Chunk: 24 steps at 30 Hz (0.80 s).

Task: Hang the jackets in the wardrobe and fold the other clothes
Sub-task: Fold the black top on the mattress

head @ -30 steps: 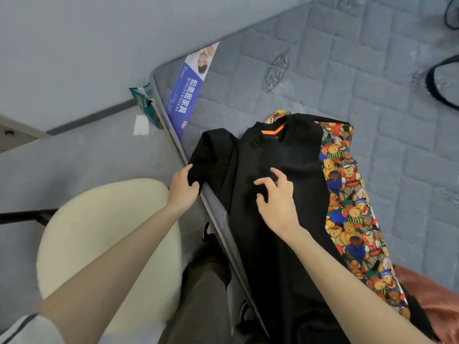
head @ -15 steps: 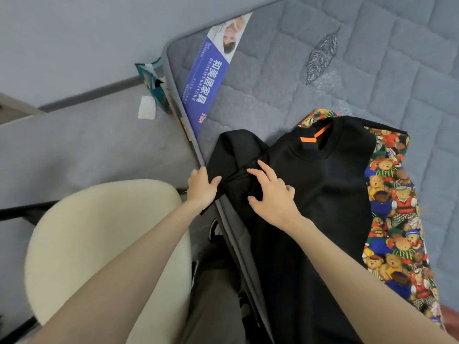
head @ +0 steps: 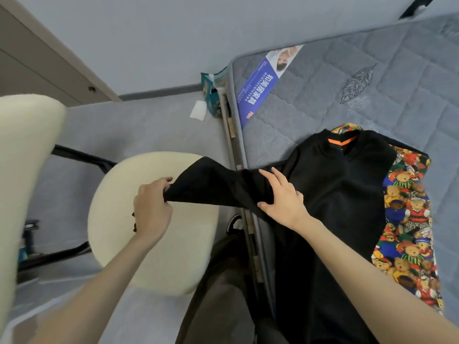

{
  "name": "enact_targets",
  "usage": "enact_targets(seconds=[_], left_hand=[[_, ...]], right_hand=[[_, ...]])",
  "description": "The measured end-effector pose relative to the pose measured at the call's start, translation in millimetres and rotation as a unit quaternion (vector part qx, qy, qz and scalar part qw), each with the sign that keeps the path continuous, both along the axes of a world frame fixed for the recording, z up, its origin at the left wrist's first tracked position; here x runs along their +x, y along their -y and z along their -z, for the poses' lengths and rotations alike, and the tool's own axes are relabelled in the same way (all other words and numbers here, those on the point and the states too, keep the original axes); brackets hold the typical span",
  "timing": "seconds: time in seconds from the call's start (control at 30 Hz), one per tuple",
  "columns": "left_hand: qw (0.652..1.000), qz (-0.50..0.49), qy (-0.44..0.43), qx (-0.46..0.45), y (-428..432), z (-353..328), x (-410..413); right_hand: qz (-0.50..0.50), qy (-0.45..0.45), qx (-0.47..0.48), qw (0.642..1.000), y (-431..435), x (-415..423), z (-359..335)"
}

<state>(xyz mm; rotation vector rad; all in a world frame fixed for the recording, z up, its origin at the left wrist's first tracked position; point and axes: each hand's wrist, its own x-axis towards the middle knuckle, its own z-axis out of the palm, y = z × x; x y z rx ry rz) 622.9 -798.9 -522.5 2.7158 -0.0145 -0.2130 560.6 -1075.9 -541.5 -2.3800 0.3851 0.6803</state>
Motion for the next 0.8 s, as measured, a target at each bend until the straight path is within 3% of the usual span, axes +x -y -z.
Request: enact_targets(seconds=[0.13, 0.33, 0.43, 0.53, 0.67, 0.8], left_hand=[[0.996, -0.009, 0.017, 0.088, -58, -18, -38], [0.970, -0.112, -0.202, 0.074, -131, 7, -86], [0.938, -0.066, -0.324, 0.100, -150, 21, -96], [0.906, -0.113, -0.405, 0.043, -153, 34, -101], [0.917, -0.179, -0.352, -0.059, -145, 33, -90], [0.847, -0.206, -0.445, -0.202, -121, 3, -75]], right_hand=[[-0.053, -0.006, 0.035, 0.998, -32, -9, -20], [-0.138, -0.051, 0.014, 0.989, -84, -31, -10], [-0.162, -0.069, 0.003, 0.984, -101, -42, 9], [-0.180, -0.088, -0.007, 0.980, -114, -50, 27], [-0.170, -0.106, -0.017, 0.980, -126, -48, 32], [-0.135, -0.102, -0.008, 0.985, -122, -37, 13]])
